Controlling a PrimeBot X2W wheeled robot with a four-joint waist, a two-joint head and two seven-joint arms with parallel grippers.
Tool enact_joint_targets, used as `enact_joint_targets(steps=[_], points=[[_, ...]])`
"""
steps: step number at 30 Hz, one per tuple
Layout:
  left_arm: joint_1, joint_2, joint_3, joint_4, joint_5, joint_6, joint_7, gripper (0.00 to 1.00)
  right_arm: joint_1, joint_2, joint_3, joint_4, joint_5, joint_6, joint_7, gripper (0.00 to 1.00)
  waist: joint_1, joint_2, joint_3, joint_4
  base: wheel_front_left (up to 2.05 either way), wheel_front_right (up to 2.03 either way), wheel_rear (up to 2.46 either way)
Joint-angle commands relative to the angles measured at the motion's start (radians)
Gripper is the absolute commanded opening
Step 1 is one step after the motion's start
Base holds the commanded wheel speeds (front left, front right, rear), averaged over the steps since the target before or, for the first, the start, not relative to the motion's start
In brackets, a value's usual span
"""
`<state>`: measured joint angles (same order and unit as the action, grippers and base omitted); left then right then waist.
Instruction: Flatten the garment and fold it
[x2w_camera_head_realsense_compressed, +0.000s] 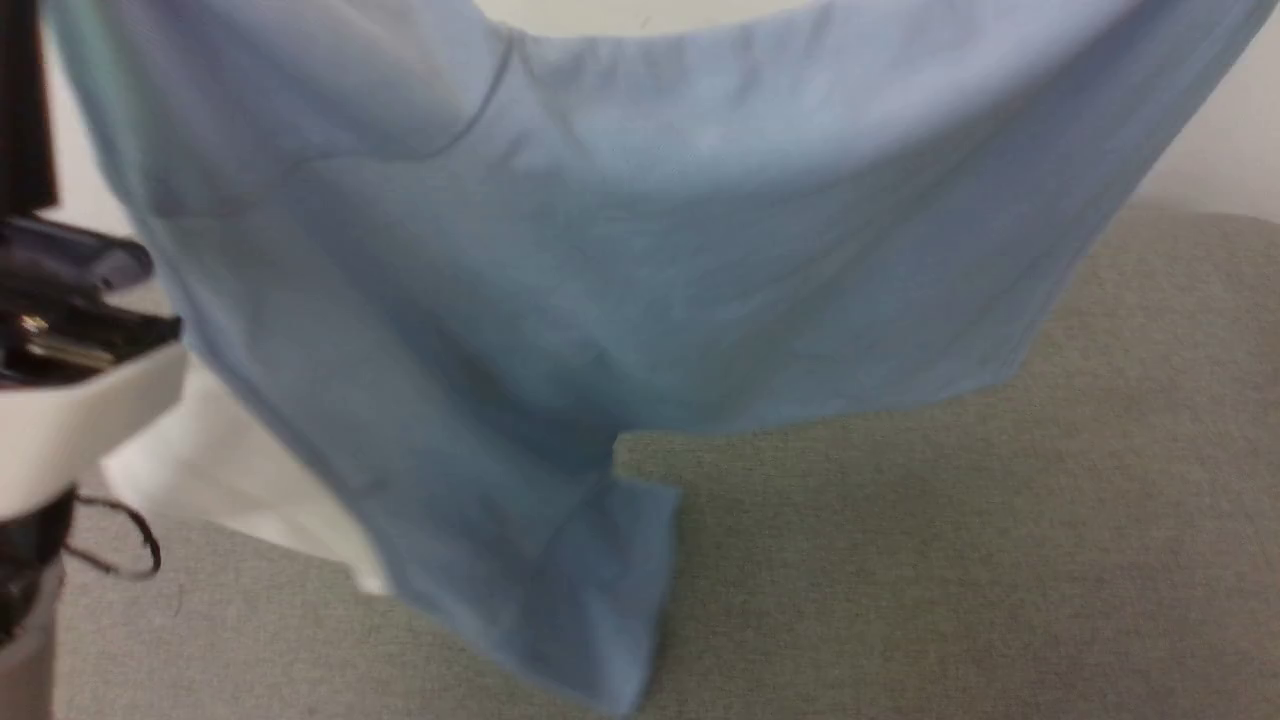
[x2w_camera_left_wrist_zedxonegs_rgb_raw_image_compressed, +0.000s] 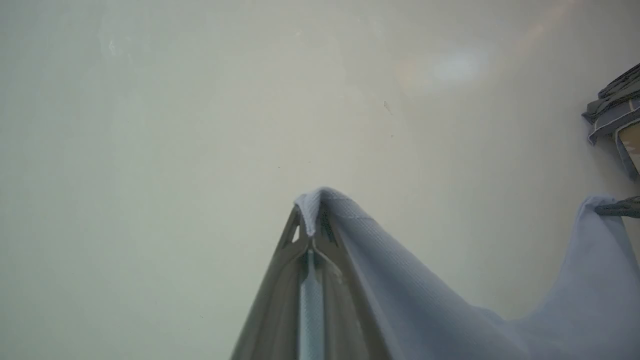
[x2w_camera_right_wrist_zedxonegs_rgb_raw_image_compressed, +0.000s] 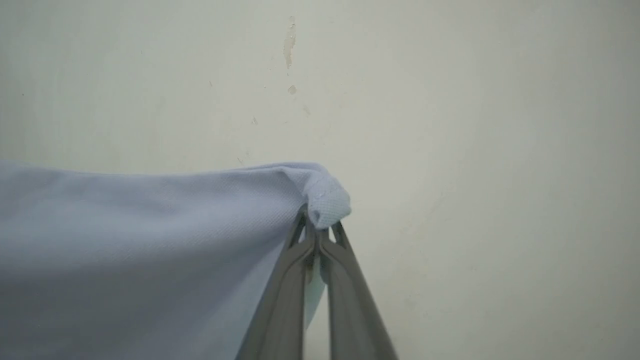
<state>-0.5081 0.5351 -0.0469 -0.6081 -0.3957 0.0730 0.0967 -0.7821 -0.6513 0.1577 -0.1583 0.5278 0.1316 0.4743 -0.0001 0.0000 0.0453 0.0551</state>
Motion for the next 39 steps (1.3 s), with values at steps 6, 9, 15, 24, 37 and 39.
enact_joint_targets(steps=[6,9,15,24,37,39], points=[[-0.148,0.038,0.030,0.030,-0.020,-0.004,0.030,0.00,-0.044,0.021,-0.048,-0.045,-0.008,-0.001,0.000,0.00,0.0001,0.0000,0.063,-0.039,0.00,0.00,0.00],[-0.236,0.057,0.037,0.074,-0.024,-0.017,0.037,0.00,-0.081,0.028,-0.067,-0.036,-0.009,-0.001,0.000,0.00,0.0001,0.0000,0.116,-0.052,0.00,0.00,0.00],[-0.461,0.079,0.007,0.229,-0.036,-0.070,0.033,0.00,-0.223,0.015,-0.062,0.042,-0.032,-0.001,-0.040,0.00,0.0001,0.0000,0.246,-0.072,0.00,0.00,0.00],[-0.821,0.061,-0.060,0.583,0.016,-0.127,-0.064,0.00,-0.543,0.049,0.069,0.316,-0.065,-0.001,-0.193,0.00,0.0001,0.0000,0.407,-0.107,0.00,0.00,0.00],[-1.148,-0.018,-0.119,0.975,0.090,-0.132,-0.290,0.00,-0.820,0.102,0.234,0.678,-0.144,-0.001,-0.435,0.00,0.0001,0.0000,0.546,-0.101,0.00,0.00,0.00],[-1.137,-0.021,-0.139,1.009,0.097,-0.144,-0.307,0.00,-0.815,0.111,0.262,0.713,-0.150,-0.001,-0.462,0.00,0.0001,0.0000,0.554,-0.097,0.00,0.00,0.00]])
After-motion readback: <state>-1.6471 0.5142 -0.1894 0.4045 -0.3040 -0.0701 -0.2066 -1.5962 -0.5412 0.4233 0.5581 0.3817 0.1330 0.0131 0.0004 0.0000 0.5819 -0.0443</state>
